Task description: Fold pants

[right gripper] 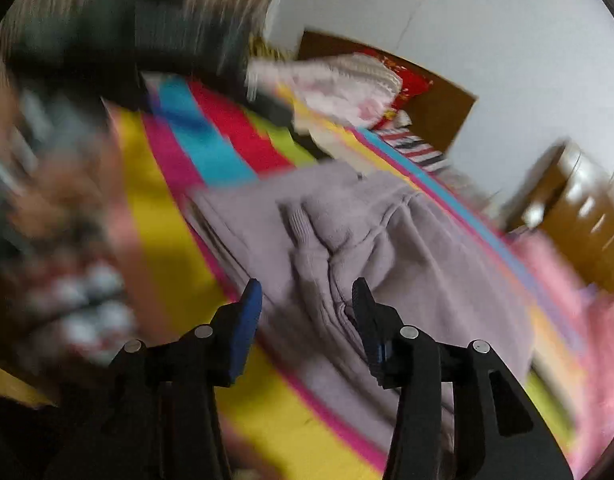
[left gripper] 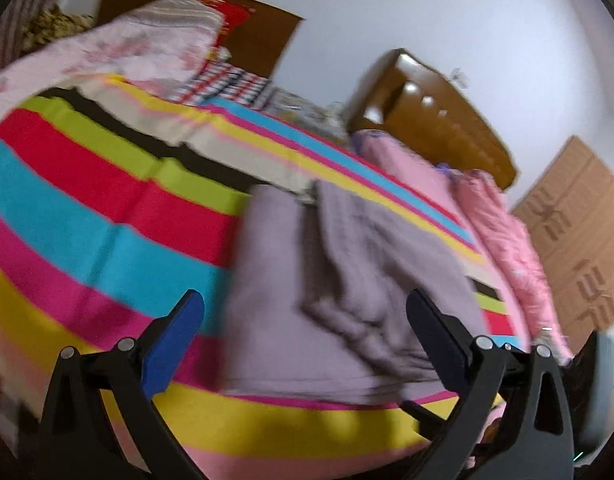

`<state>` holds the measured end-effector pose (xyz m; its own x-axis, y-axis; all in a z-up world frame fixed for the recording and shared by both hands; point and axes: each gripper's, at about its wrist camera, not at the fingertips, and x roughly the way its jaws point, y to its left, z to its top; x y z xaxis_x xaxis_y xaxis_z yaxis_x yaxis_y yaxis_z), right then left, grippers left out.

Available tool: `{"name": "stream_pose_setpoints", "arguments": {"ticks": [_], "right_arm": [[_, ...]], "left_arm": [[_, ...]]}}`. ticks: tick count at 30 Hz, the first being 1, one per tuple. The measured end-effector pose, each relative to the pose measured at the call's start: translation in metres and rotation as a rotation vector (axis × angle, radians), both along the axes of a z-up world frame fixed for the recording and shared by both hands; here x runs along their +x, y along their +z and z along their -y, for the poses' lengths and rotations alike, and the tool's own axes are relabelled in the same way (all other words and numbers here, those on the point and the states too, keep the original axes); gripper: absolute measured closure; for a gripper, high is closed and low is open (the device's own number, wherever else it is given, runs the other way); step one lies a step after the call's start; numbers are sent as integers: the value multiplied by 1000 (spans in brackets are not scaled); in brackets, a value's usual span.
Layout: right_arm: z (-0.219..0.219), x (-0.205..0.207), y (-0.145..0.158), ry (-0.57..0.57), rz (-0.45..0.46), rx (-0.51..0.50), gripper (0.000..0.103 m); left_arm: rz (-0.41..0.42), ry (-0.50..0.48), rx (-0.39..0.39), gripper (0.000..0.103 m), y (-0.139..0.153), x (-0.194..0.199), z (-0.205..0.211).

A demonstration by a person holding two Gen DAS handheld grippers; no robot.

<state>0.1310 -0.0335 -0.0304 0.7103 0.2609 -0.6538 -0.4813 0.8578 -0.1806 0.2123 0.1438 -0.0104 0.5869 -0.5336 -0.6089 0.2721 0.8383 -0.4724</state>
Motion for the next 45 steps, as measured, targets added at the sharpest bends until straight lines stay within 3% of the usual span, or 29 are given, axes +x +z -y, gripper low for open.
{"name": "stream_pose_setpoints", "arguments": {"ticks": [2, 5, 9, 13, 16, 19, 22, 27, 31, 33, 34, 36, 37, 42, 45], "right_arm": [[22, 2, 17, -32, -4, 64, 58], [41, 24, 16, -67, -39, 49, 59], [33, 46, 1, 22, -131, 68, 60], [20, 63, -26, 25, -187, -42, 64], [34, 71, -36, 28, -221, 70, 65], [34, 70, -34, 25, -218, 91, 89], [46, 71, -12, 32, -240, 223, 93], [35, 62, 22, 87, -181, 206, 93], [19, 64, -28, 86, -287, 125, 91], [26, 63, -31, 79, -284, 185, 89], [28, 65, -28, 72, -300, 202, 83], [28, 66, -23, 87, -322, 217, 59], [27, 65, -23, 104, -325, 221, 53], [4, 59, -27, 117, -265, 66, 56], [6, 59, -30, 118, -258, 48, 63]], "left_arm": [[-10, -51, -65, 2, -2, 3, 10], [-46, -88, -127, 2, -12, 9, 25], [-48, -60, -100, 2, -16, 2, 32], [-27, -26, -38, 2, -12, -13, 18], [-45, 6, -16, 2, -17, -23, 2], [-68, 22, -29, 2, -24, -26, -7], [-76, 26, -37, 2, -27, -27, -8], [-33, 27, -47, 2, -17, -27, -7], [-34, 26, -54, 2, -18, -22, -1], [-39, 28, -28, 2, -19, -23, 1], [-37, 30, -13, 2, -19, -24, 1], [-33, 36, -2, 2, -19, -26, 0], [-36, 41, -7, 2, -19, -25, -1], [-39, 58, -21, 2, -20, -26, -6], [-28, 51, -7, 2, -17, -28, -5]]}}
